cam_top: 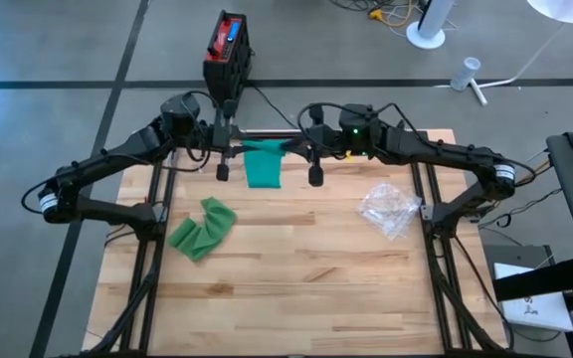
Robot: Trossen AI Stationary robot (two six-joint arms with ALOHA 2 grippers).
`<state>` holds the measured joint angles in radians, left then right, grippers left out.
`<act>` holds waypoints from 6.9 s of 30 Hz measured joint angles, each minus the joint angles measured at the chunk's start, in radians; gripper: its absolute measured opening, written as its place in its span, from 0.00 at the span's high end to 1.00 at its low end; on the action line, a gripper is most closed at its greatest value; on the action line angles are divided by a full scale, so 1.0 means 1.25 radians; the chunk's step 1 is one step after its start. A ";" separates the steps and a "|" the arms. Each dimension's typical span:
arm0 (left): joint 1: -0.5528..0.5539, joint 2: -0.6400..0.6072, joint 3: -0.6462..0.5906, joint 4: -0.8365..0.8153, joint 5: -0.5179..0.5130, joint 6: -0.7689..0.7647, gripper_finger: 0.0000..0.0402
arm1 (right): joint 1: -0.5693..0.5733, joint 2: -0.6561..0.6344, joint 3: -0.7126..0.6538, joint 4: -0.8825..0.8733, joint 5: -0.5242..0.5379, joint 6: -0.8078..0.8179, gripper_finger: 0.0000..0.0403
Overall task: Roll bandage
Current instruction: Roll the blue bandage
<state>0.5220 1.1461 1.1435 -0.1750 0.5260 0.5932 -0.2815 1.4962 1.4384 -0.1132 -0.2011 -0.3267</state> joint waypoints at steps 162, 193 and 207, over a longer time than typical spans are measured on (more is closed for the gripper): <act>0.020 0.014 -0.001 0.118 0.120 -0.449 0.19 | 0.029 -0.034 -0.127 0.320 -0.012 -0.560 0.96; -0.014 0.020 -0.001 0.197 0.144 -0.854 0.18 | 0.012 -0.033 -0.127 0.334 0.036 -0.977 0.95; -0.013 0.025 -0.001 0.194 0.111 -0.830 0.26 | 0.014 -0.033 -0.126 0.330 0.036 -1.030 0.96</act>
<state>0.5060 1.1770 1.1427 0.0677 0.6653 -0.4437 -0.2637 1.4548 1.2809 0.2993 -0.1562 -1.6146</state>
